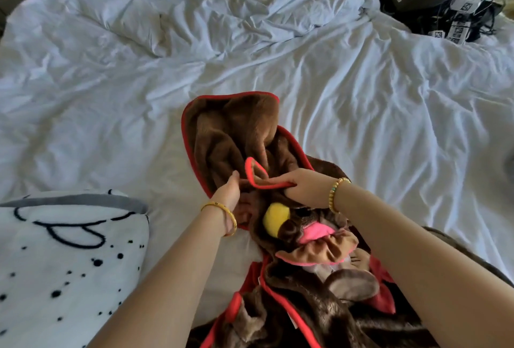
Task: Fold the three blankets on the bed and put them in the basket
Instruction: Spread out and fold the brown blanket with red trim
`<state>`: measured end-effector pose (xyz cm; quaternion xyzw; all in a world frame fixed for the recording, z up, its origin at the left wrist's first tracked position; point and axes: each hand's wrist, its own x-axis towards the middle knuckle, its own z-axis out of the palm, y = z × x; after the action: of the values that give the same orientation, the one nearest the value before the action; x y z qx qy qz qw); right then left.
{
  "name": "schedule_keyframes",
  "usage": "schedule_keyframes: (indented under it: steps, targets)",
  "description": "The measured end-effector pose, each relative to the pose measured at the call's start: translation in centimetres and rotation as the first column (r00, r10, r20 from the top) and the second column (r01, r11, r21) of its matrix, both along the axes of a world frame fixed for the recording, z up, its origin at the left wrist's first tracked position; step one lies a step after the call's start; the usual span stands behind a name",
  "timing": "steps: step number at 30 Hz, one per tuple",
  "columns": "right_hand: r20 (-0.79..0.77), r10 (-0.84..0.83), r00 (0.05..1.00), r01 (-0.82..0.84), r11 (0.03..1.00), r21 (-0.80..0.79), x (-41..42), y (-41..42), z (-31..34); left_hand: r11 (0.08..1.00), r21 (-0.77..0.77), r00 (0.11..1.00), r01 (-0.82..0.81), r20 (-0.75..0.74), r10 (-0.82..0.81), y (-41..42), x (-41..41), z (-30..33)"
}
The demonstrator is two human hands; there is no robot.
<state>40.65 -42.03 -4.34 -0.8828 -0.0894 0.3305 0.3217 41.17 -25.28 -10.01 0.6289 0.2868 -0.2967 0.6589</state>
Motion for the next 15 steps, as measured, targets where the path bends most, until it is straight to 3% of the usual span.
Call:
schedule_keyframes:
  steps: [3,7,10,11,13,15]
  targets:
    - [-0.033,-0.026,0.999,0.026,1.0,0.016,0.4,-0.5,0.0,0.957,0.041,0.956,0.288,0.049,-0.289,0.1,-0.6,-0.6]
    - [-0.046,-0.04,0.998,0.043,0.997,0.067,1.1,-0.8,0.3,0.938,-0.009,0.925,0.346,0.171,-0.34,0.2,0.1,0.7]
    - [0.156,-0.078,0.985,0.076,0.997,0.019,1.9,-0.8,0.2,0.924,0.037,0.907,0.381,0.179,-0.381,0.9,1.0,1.4]
    - [0.217,-0.129,0.968,0.125,0.992,0.033,2.4,-0.9,0.1,0.944,0.106,0.914,0.312,0.236,-0.329,1.2,1.6,1.6]
    - [0.186,-0.346,0.92,0.305,0.928,0.215,3.5,-1.1,0.1,0.971,0.238,0.931,0.004,0.353,-0.09,2.3,3.2,1.8]
    - [0.06,-0.607,0.792,0.529,0.732,0.43,5.1,-1.2,0.1,0.915,0.295,0.909,-0.275,0.389,0.148,3.6,4.9,1.8]
